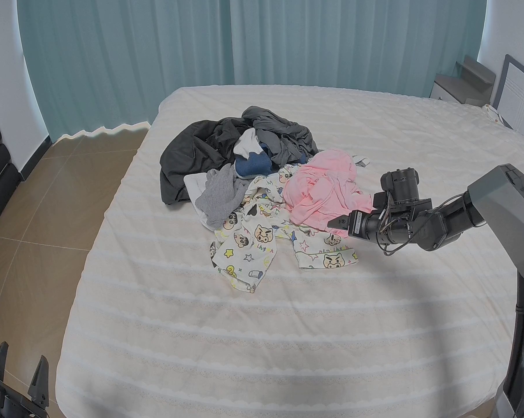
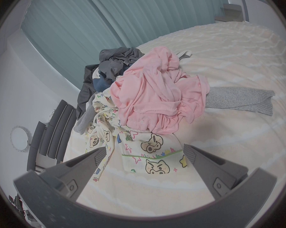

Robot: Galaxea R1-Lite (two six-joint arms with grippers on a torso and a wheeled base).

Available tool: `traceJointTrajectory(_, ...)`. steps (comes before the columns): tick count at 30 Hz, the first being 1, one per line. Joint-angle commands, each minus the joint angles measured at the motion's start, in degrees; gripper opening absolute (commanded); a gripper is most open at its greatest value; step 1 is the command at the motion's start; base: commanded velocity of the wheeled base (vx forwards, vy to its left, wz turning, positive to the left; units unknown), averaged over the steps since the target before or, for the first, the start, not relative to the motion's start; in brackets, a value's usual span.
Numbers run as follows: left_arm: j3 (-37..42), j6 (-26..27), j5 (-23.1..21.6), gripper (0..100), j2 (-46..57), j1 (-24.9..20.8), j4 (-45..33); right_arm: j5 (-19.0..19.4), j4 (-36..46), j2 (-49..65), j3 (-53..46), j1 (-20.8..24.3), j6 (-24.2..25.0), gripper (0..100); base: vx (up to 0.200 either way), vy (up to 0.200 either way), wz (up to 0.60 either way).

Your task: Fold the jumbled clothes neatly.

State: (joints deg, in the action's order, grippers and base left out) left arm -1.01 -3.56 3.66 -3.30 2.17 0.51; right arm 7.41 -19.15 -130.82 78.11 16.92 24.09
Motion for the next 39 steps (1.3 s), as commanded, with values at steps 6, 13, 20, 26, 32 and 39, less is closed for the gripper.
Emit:
traceJointTrajectory(6, 1.01, -0.04, 0.03, 100, -0.04, 0.03, 0.02, -0.29, -0.01, -3.92, 2.40, 0.31, -0.36, 100, 0.000, 0.000, 0.00)
traceJointTrajectory(13, 1.01, -0.04, 0.03, 100, -0.04, 0.03, 0.02, -0.03, 0.34, -5.59, 4.60, -0.31, -0.97, 100, 0.000, 0.000, 0.00)
traceJointTrajectory(20, 1.01, -0.04, 0.03, 100, -0.04, 0.03, 0.02, -0.38, 0.52, -9.19, 6.36, 0.13, -0.97, 100, 0.000, 0.000, 0.00)
traceJointTrajectory(26, 1.01, -0.04, 0.03, 100, -0.04, 0.03, 0.02, -0.47, 0.52, -11.13, 7.50, 0.57, -0.89, 100, 0.000, 0.000, 0.00)
traceJointTrajectory(32, 1.01, -0.04, 0.03, 100, -0.04, 0.03, 0.02, -2.14, 0.52, -12.71, 10.31, 0.39, -0.97, 100, 0.000, 0.000, 0.00)
traceJointTrajectory(39, 1.01, -0.04, 0.03, 100, -0.04, 0.03, 0.02, -3.46, 0.43, -12.88, 11.46, 0.48, -0.97, 100, 0.000, 0.000, 0.00)
